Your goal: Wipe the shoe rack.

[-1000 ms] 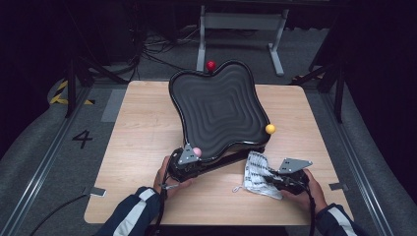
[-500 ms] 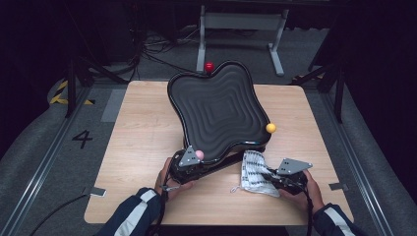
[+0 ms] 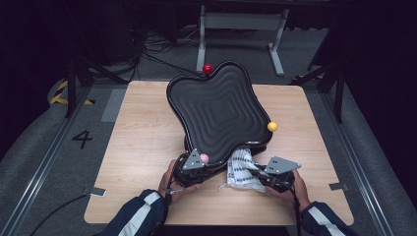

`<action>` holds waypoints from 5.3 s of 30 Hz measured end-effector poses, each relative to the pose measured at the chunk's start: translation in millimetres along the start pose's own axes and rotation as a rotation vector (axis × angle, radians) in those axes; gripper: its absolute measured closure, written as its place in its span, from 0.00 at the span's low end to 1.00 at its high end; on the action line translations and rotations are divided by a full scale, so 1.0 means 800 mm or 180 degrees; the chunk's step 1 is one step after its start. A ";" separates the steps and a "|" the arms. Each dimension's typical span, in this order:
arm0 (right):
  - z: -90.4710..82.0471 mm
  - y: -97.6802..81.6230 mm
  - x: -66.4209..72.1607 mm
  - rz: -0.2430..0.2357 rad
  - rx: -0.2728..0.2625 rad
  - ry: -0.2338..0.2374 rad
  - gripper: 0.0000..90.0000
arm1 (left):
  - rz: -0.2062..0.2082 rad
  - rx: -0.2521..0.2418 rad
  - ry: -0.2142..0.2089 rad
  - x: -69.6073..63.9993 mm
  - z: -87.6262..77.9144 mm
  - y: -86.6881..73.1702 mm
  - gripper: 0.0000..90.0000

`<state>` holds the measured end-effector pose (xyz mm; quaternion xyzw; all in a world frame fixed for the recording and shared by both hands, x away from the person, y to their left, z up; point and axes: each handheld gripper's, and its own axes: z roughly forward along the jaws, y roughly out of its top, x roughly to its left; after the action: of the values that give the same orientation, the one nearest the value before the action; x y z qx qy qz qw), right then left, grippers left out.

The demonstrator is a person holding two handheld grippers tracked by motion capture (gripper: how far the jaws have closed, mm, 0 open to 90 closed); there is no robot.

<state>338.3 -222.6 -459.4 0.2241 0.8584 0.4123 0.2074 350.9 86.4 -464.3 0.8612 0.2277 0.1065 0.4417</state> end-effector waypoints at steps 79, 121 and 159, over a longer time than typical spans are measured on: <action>0.047 -0.002 -0.040 -0.0011 0.0433 -0.0936 0.87 | 0.0043 0.0005 -0.0182 -0.001 0.004 0.001 0.82; 0.077 0.041 0.059 -0.0619 0.0132 -0.0034 0.87 | 0.0081 0.0002 -0.0202 -0.001 0.005 0.002 0.82; 0.047 0.001 -0.041 -0.0114 0.0499 -0.0823 0.87 | 0.0116 0.0013 -0.0236 0.000 0.005 0.002 0.82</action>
<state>385.6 -217.1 -474.6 0.2754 0.8579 0.3080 0.3054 353.0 83.0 -465.7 0.8695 0.1956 0.0822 0.4461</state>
